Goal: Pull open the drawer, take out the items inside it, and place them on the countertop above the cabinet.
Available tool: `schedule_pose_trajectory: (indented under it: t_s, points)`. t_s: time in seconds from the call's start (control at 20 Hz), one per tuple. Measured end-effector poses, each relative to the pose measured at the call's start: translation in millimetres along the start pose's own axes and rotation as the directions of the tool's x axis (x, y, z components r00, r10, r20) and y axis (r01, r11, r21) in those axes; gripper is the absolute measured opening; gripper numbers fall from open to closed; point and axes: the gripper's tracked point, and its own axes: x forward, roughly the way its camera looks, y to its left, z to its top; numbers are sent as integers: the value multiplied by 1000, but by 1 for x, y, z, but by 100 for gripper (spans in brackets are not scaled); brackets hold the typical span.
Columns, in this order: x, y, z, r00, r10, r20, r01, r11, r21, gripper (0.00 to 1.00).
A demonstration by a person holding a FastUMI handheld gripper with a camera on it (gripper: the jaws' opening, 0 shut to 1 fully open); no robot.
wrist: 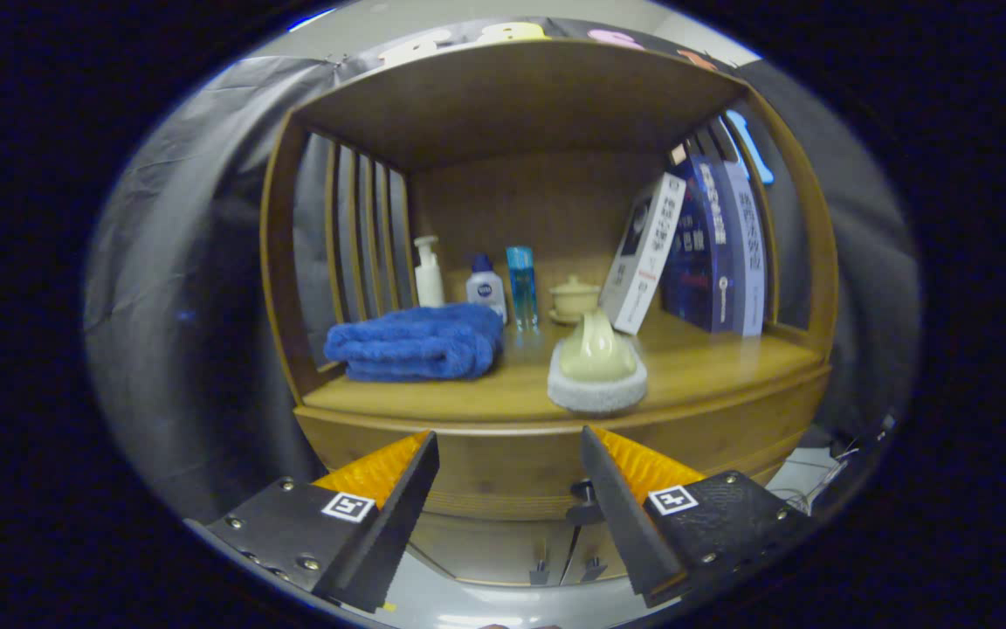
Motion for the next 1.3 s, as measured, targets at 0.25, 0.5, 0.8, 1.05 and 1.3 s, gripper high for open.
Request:
schedule_pose_trajectory:
  t_s: [0.25,0.5,0.8,1.05,1.3]
  points:
    - [-55,7,60,992,-58,116,62,998,-28,98]
    - [-106,3,102,972,-102,211,112,993,-36,98]
    - [-141,-30,118,948,-214,237,220,976,2,97]
    - [-158,-34,123,940,-230,254,229,973,32,97]
    - [-169,-34,132,934,-233,270,236,972,21,97]
